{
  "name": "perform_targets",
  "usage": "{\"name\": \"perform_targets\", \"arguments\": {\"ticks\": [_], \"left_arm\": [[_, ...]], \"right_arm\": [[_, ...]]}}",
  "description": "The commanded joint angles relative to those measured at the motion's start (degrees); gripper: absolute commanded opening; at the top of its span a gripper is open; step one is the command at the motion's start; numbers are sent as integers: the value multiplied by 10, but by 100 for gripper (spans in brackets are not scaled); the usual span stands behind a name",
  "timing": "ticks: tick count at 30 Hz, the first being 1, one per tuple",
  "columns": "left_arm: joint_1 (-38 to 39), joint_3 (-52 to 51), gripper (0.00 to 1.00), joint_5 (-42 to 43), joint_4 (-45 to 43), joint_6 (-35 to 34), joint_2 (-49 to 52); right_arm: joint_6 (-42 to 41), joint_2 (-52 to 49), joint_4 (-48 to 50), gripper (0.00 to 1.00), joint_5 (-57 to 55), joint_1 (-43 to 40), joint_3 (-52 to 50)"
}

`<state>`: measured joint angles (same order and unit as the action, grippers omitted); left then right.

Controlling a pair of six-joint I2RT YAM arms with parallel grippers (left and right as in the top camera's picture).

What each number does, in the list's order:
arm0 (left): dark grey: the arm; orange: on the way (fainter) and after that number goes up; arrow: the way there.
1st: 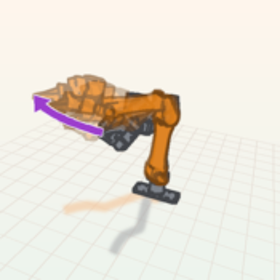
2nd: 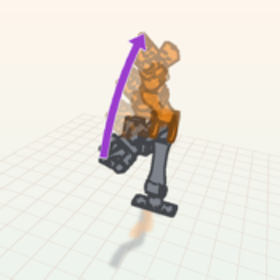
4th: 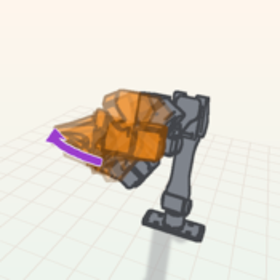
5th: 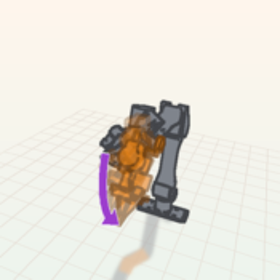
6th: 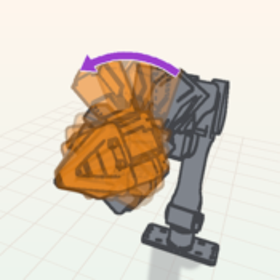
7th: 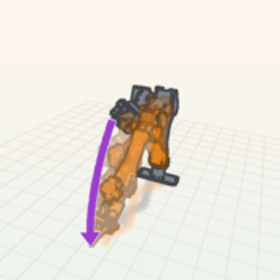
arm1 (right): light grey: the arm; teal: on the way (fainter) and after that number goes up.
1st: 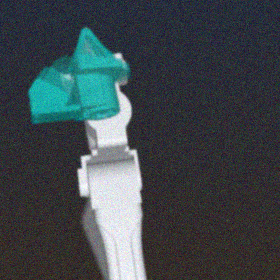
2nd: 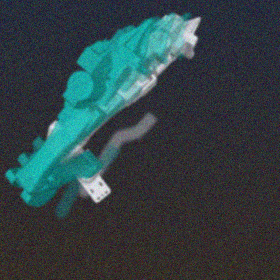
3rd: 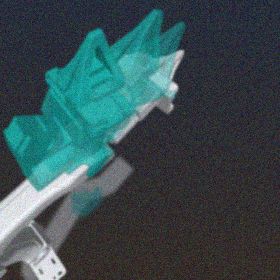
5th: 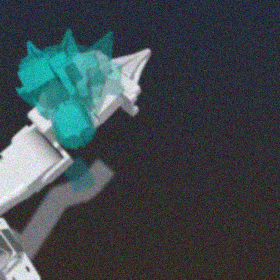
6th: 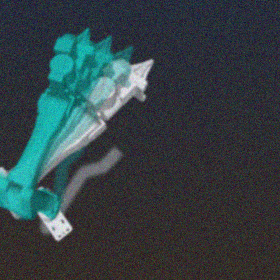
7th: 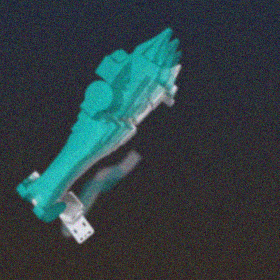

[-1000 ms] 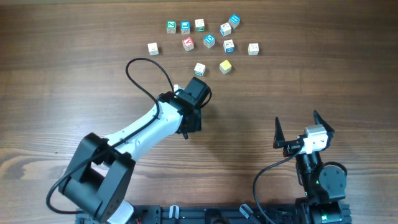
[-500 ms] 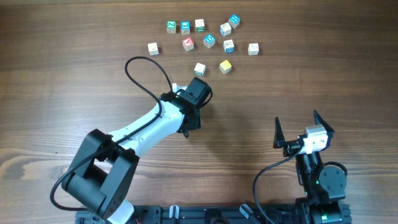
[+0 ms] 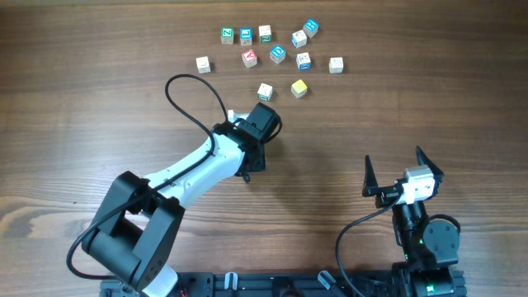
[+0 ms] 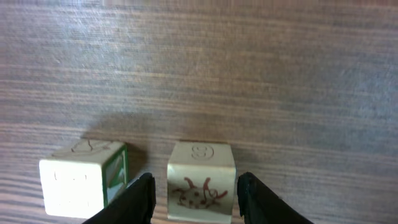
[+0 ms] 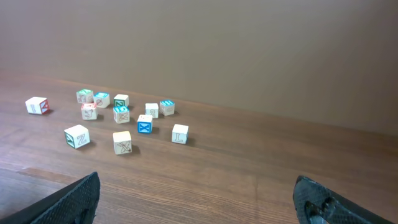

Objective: Form a horizontal line
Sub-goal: 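Lower the ladybug block next to the placed block and release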

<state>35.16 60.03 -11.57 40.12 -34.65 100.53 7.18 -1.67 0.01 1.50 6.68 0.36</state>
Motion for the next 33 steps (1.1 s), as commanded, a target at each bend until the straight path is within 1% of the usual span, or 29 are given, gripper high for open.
{"name": "perform_targets", "arguments": {"ticks": [1,6,10,12,18,20,21,23,25,28,30,33], "left_arm": [[-1,-5,44,-27,-23,-1,8],[-1,-5,44,-61,-43,-1,8],[-1,-5,43,-61,-75,1,8],[-1,-5,43,-60,-91,17,8],[-1,-5,29,-58,-111,25,8],[-1,-5,23,-46,-121,31,8],[-1,-5,11,-14,-132,49,8],[-1,-5,9,32,-148,74,8],[-1,-5,10,47,-147,75,8],[0,-5,8,48,-138,74,8],[0,-5,4,48,-127,74,8],[0,-5,4,56,-121,74,8]], "right_arm": [[3,0,1,100,7,-2,0],[3,0,1,100,7,-2,0],[3,0,1,100,7,-2,0],[3,0,1,100,7,-2,0],[3,0,1,100,7,-2,0],[3,0,1,100,7,-2,0],[3,0,1,100,7,-2,0],[3,0,1,100,7,-2,0],[3,0,1,100,7,-2,0],[3,0,1,100,7,-2,0],[3,0,1,100,7,-2,0],[3,0,1,100,7,-2,0]]}}
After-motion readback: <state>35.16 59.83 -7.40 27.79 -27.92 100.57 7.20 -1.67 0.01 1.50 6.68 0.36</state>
